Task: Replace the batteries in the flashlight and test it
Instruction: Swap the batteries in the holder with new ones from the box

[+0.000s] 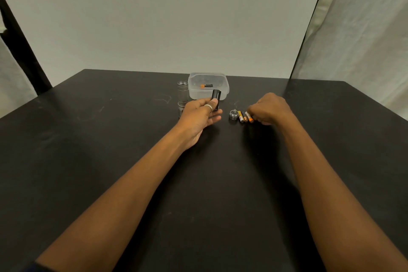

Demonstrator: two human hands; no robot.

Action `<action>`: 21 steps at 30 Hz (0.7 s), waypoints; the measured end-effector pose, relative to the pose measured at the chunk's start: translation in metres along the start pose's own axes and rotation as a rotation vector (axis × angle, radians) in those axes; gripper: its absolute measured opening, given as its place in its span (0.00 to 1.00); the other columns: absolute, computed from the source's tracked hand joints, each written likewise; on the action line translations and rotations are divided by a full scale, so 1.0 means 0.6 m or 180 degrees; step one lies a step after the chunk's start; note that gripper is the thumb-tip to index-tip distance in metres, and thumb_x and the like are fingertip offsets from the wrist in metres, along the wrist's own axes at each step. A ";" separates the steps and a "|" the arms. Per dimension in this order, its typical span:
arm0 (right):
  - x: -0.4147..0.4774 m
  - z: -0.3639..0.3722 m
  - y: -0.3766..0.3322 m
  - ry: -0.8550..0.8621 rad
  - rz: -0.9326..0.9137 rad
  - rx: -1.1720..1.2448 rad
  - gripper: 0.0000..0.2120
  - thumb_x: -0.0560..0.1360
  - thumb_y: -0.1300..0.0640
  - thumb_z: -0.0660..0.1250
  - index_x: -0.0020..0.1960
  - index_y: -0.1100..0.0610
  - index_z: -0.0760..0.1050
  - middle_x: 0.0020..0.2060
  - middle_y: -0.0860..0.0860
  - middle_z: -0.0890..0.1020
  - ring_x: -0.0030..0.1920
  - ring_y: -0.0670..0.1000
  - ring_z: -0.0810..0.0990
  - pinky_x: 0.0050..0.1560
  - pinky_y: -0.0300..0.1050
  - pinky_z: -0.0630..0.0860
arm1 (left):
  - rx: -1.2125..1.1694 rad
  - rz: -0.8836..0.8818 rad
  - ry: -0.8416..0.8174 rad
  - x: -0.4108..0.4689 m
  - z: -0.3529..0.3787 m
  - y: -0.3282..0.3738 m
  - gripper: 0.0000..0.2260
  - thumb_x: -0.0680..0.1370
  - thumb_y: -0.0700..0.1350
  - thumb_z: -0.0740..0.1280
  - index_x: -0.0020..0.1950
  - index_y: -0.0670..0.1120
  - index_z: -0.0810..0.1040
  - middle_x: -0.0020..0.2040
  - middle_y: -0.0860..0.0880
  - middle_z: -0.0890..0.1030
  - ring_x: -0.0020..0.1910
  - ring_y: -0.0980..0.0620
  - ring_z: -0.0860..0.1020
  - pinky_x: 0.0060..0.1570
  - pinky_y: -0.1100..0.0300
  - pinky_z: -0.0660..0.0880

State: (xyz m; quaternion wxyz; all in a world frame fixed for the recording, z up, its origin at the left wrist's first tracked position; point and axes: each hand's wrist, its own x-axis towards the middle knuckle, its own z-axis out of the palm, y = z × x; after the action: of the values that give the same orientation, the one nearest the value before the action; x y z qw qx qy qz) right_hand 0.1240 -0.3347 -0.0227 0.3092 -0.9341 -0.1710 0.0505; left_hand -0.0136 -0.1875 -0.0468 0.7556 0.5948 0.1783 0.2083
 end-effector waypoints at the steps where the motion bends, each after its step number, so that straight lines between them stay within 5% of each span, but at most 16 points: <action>1: 0.001 0.000 0.001 0.0001 0.0022 0.0037 0.12 0.66 0.58 0.65 0.41 0.66 0.82 0.37 0.59 0.86 0.34 0.56 0.83 0.44 0.54 0.85 | 0.0000 -0.0003 0.0005 0.000 0.000 0.000 0.15 0.83 0.42 0.65 0.68 0.37 0.76 0.54 0.44 0.81 0.55 0.49 0.82 0.51 0.59 0.82; 11: 0.009 0.003 0.002 -0.0041 -0.0136 -0.0046 0.14 0.71 0.56 0.65 0.44 0.67 0.83 0.41 0.61 0.87 0.45 0.61 0.87 0.49 0.60 0.85 | -0.0046 -0.0043 0.0007 -0.004 0.000 0.003 0.07 0.84 0.42 0.63 0.57 0.41 0.80 0.53 0.43 0.80 0.53 0.49 0.83 0.49 0.59 0.82; 16: -0.001 -0.002 -0.001 0.0087 -0.0217 -0.0023 0.15 0.75 0.55 0.65 0.44 0.67 0.84 0.41 0.61 0.87 0.40 0.57 0.85 0.50 0.55 0.85 | -0.0075 -0.0039 0.0017 -0.008 0.003 0.007 0.08 0.85 0.42 0.62 0.51 0.43 0.79 0.52 0.43 0.80 0.50 0.51 0.83 0.48 0.58 0.82; 21: -0.007 0.002 -0.017 0.0647 -0.0634 -0.0110 0.21 0.78 0.56 0.65 0.27 0.57 0.68 0.28 0.52 0.77 0.32 0.55 0.77 0.41 0.48 0.79 | -0.0122 -0.0057 0.0080 -0.009 0.005 0.008 0.08 0.85 0.42 0.60 0.53 0.42 0.79 0.51 0.43 0.81 0.49 0.51 0.83 0.49 0.58 0.83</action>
State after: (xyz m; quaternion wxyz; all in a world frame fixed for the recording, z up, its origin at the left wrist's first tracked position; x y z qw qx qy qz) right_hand 0.1171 -0.3277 -0.0175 0.3122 -0.9180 -0.2315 -0.0783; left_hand -0.0173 -0.1915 -0.0413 0.7664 0.5760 0.1891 0.2124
